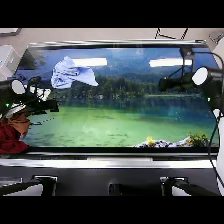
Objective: Fold the clothes and pants, and hang the long-sleeved shirts on hangers.
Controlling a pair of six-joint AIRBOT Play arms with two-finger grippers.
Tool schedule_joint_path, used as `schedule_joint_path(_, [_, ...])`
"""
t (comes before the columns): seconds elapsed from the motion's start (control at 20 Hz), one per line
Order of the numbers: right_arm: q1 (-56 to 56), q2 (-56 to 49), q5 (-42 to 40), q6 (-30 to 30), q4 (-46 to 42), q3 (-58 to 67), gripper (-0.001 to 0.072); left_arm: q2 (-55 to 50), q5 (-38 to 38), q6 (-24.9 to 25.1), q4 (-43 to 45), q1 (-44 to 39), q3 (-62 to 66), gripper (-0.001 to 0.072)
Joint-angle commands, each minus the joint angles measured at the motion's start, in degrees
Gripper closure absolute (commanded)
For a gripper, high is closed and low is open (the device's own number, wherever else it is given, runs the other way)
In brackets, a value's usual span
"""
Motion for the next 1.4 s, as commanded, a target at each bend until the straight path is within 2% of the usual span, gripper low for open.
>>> schedule_joint_path(0.0, [0.0, 0.0, -17.4, -1.7, 0.8, 0.0, 0.0015, -0.1, 8.5, -2.2, -1.7, 0.0, 0.0, 0.0000])
schedule_joint_path(0.1, [0.0, 0.0, -20.5, -1.7, 0.8, 0.0, 0.0015, -0.1, 15.2, -4.9, -4.9, 0.0, 0.0, 0.0000])
schedule_joint_path(0.25, [0.0, 0.0, -21.0, -1.7, 0.8, 0.0, 0.0016, -0.3, 32.3, -5.3, -11.5, 0.0, 0.0, 0.0002])
schedule_joint_path(0.35, [0.0, 0.0, -20.5, -1.7, 0.8, 0.0, 0.0016, -2.5, 52.1, -5.4, -12.1, -0.6, 0.1, 0.0003])
schedule_joint_path(0.4, [0.0, 0.0, -19.5, -1.6, 0.8, 0.0, 0.0019, -5.0, 61.4, -7.5, -12.4, -0.5, 0.7, 0.0025])
schedule_joint_path(0.45, [0.0, -0.2, -18.4, -1.3, 0.8, 0.0, 0.0034, -9.2, 63.7, -12.5, -12.6, 1.0, 3.5, 0.0095])
schedule_joint_path(0.5, [0.0, -0.3, -17.4, -0.4, 0.8, -0.2, 0.0033, -14.5, 59.8, -17.5, -12.6, 2.9, 8.2, 0.0093])
schedule_joint_path(0.6, [0.0, -1.1, -14.3, 0.7, 0.8, -0.1, 0.0033, -25.4, 44.2, -23.1, -16.7, 6.9, 18.9, -0.0006])
schedule_joint_path(0.7, [0.0, -2.0, -10.7, 0.7, 0.8, -0.1, 0.0033, -34.0, 30.1, -22.5, -26.8, 10.3, 27.2, -0.0005])
schedule_joint_path(0.75, [0.0, -2.5, -9.0, 0.7, 0.9, -0.2, 0.0033, -36.7, 27.5, -21.0, -30.5, 11.1, 29.3, -0.0005])
schedule_joint_path(0.85, [0.0, -3.5, -6.8, 0.7, 1.8, -0.2, 0.0033, -39.6, 28.2, -20.7, -34.7, 11.3, 30.3, -0.0005])
schedule_joint_path(1.0, [0.0, -4.3, -4.8, 0.7, 3.9, -0.2, 0.0033, -42.0, 33.9, -22.0, -37.9, 10.0, 30.3, -0.0005])
schedule_joint_path(1.05, [0.0, -4.4, -4.5, 0.7, 4.0, -0.1, 0.0033, -42.6, 37.2, -21.9, -39.7, 9.4, 30.3, -0.0004])
schedule_joint_path(1.2, [0.0, -4.4, -3.6, 0.7, 6.0, -0.1, 0.0032, -43.5, 51.1, -16.8, -44.6, 6.8, 30.3, 0.0002])
schedule_joint_path(1.25, [0.0, -4.4, -2.8, 0.7, 7.5, -0.1, 0.0032, -43.4, 53.9, -16.1, -44.6, 5.9, 30.3, 0.0028])
schedule_joint_path(1.3, [0.0, -4.3, -1.8, 0.7, 9.1, -0.1, 0.0032, -43.4, 53.9, -16.2, -44.7, 5.4, 30.3, 0.0294])
schedule_joint_path(1.35, [0.0, -4.2, -1.1, 0.6, 9.9, -0.1, 0.0032, -42.9, 52.0, -15.8, -45.4, 5.0, 30.4, 0.0693])
